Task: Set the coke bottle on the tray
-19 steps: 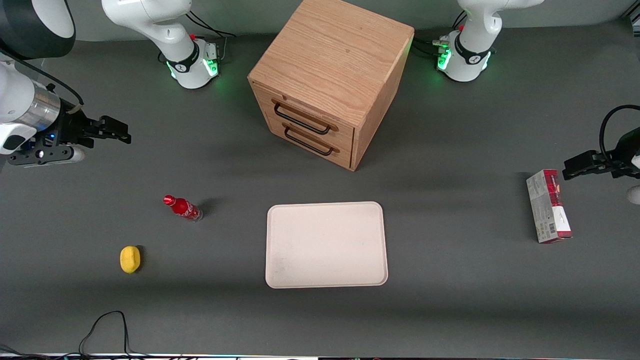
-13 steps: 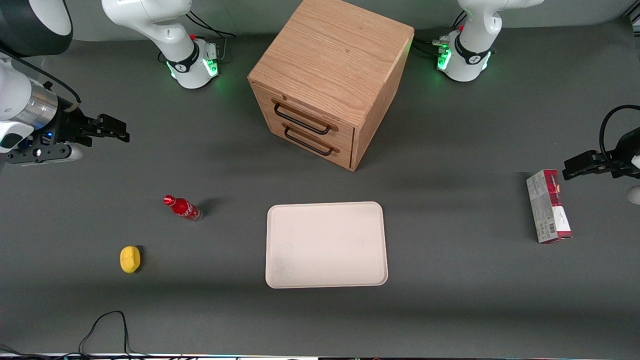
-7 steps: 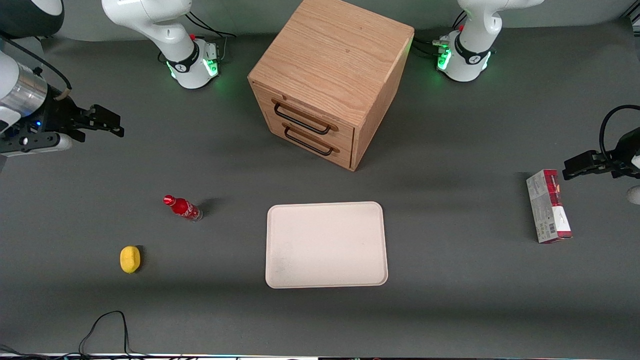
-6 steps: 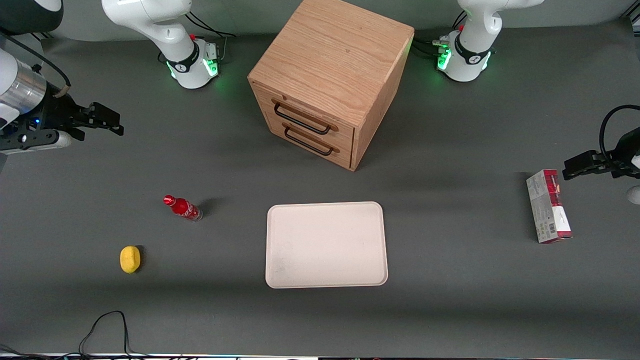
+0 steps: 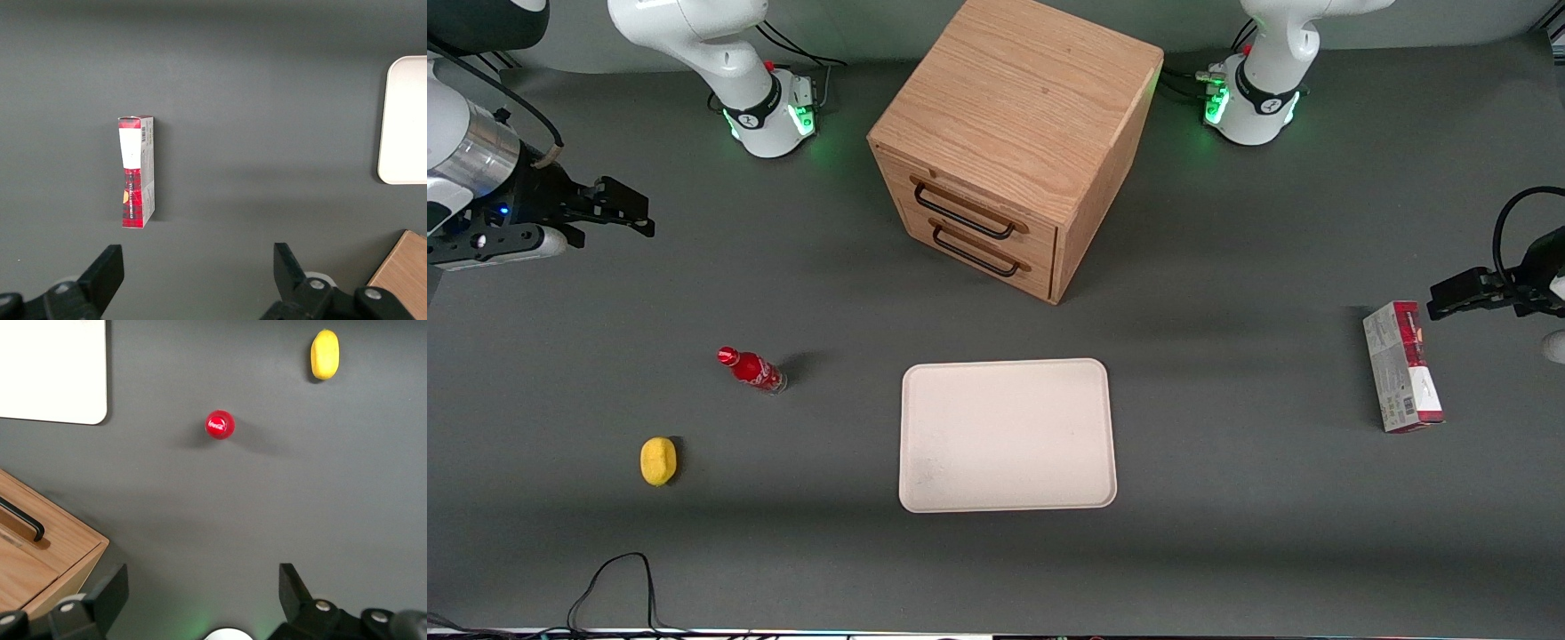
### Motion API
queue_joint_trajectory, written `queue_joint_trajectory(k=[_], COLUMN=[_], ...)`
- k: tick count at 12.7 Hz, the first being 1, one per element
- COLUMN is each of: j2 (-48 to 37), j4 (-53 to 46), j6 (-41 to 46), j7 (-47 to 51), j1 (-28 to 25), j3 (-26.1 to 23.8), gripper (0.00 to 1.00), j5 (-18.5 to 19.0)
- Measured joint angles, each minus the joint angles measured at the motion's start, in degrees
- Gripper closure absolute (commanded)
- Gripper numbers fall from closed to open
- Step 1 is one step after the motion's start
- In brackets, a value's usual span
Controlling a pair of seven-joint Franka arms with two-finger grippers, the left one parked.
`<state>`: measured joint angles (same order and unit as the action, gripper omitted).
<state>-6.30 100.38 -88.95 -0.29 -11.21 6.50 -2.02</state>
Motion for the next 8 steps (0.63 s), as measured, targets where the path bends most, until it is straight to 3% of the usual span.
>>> queue_joint_trajectory(k=[8], j2=[1.9], j4=[-1.0], j6=[0.0], j7=[0.0], j1=[0.0], j3=[0.0], gripper=[0.00], j5=[0.0])
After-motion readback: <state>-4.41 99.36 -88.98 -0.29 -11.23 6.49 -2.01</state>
